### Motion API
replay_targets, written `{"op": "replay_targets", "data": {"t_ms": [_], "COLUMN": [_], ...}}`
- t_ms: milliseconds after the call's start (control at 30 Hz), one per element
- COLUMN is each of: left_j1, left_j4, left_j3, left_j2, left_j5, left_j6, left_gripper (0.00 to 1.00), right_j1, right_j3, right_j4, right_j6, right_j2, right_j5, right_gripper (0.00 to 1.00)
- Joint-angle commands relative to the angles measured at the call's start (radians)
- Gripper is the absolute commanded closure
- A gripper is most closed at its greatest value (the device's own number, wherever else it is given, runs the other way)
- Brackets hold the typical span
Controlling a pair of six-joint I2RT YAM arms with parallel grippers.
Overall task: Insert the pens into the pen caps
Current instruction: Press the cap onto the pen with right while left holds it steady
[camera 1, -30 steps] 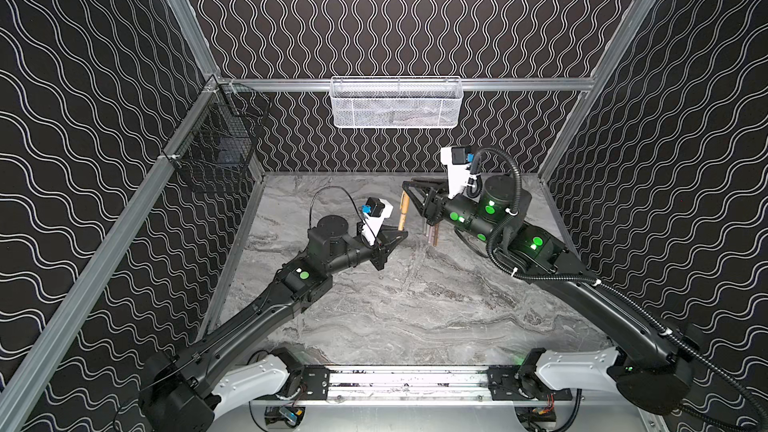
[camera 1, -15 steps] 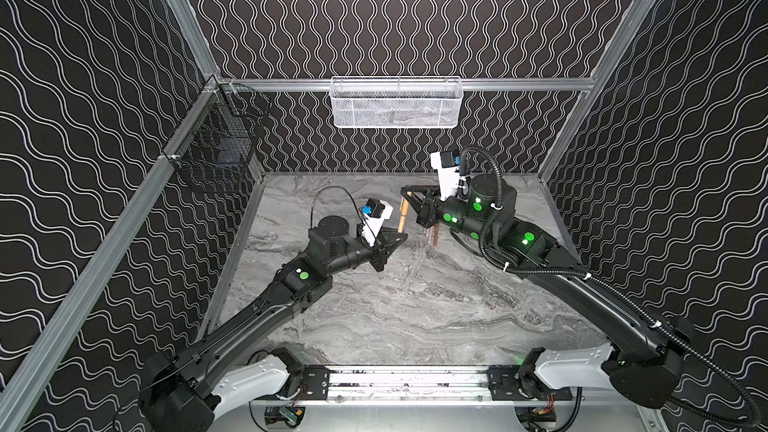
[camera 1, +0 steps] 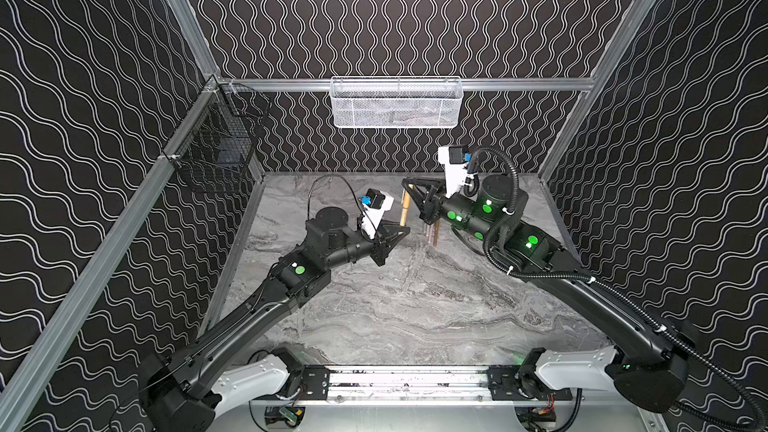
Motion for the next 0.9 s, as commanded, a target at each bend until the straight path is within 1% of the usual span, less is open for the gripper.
{"op": "replay_targets", "data": {"t_ms": [0, 267, 367, 467, 533, 700, 767, 867], "left_j1": [0.015, 0.060, 0.067, 0.067, 0.066, 0.067, 0.067, 0.066], "left_j4": [0.242, 0.318, 0.332, 0.323, 0.305, 0.243, 0.227, 0.239], "left_j3": [0.057, 0.168, 0.205, 0.215, 0.202, 0.125, 0.089, 0.032], "left_j2": [0.005, 0.055, 0.081, 0.105, 0.122, 0.152, 0.156, 0.163], "left_j5": [-0.083, -0.075, -0.058, -0.020, 0.031, 0.130, 0.166, 0.170], "left_j6": [-0.043, -0.077, -0.083, -0.082, -0.082, -0.078, -0.059, -0.039], "left_gripper": [1.00, 1.00, 1.00, 1.00, 1.00, 1.00, 1.00, 1.00], "right_j1": [0.005, 0.007, 0.008, 0.007, 0.008, 0.006, 0.006, 0.005], "right_j3": [-0.028, -0.116, -0.115, -0.104, -0.092, -0.054, -0.034, -0.006], "right_j4": [-0.179, -0.142, -0.152, -0.156, -0.160, -0.169, -0.171, -0.172], "right_j6": [-0.012, 0.000, 0.000, -0.005, -0.013, -0.035, -0.049, -0.077], "right_j2": [0.002, -0.012, -0.006, -0.009, -0.020, -0.060, -0.081, -0.113], "right_j5": [-0.082, -0.097, -0.098, -0.082, -0.063, 0.025, 0.057, 0.094], "right_gripper": [0.98, 0.97, 0.96, 0.96, 0.95, 0.82, 0.73, 0.60]}}
